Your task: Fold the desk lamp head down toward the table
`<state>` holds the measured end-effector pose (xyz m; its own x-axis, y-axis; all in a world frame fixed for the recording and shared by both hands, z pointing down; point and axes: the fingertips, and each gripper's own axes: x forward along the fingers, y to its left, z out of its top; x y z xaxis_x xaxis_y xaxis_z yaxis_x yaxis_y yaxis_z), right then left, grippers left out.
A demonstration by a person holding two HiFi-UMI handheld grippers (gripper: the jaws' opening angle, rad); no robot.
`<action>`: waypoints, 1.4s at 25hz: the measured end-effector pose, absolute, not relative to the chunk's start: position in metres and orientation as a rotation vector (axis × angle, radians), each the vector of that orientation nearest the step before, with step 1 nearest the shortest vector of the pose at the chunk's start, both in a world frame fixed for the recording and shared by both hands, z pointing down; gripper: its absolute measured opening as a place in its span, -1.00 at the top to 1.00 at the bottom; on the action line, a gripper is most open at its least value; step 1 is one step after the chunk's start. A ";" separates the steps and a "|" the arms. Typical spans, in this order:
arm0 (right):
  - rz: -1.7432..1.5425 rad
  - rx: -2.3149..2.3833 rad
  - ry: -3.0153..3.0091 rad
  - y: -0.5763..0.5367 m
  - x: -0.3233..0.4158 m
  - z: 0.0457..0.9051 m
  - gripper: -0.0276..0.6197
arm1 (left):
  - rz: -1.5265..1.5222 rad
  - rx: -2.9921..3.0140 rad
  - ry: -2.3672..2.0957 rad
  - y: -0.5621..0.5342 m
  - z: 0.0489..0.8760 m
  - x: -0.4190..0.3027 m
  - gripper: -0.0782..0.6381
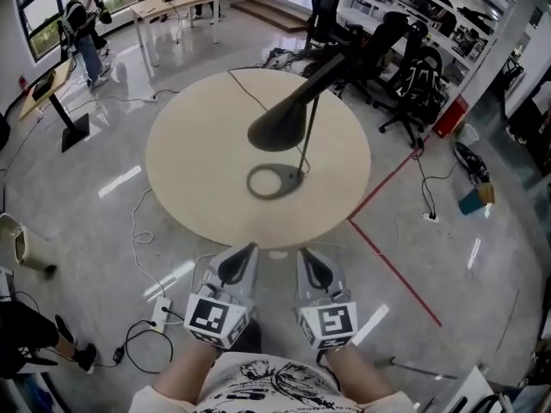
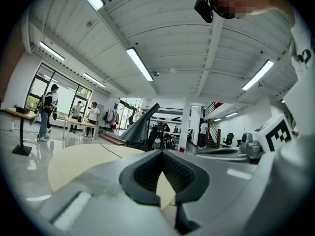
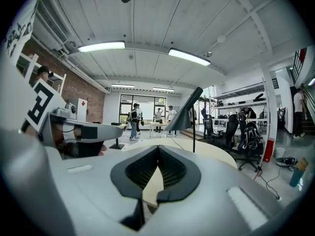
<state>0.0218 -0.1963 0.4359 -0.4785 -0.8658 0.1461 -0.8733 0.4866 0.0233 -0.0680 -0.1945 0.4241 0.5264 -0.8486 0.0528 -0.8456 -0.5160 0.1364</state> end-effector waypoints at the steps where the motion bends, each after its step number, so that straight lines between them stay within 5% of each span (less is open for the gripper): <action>1: 0.083 1.520 -2.591 -0.185 0.027 0.436 0.89 | -0.023 2.626 -1.464 -0.182 0.423 -0.058 0.78; 12: 0.073 1.490 -2.624 -0.069 0.091 0.455 0.89 | -0.069 2.586 -1.574 -0.050 0.420 -0.008 0.78; 35: 0.084 1.344 -2.713 0.062 0.075 0.442 0.89 | -0.074 2.541 -1.624 0.081 0.411 0.002 0.78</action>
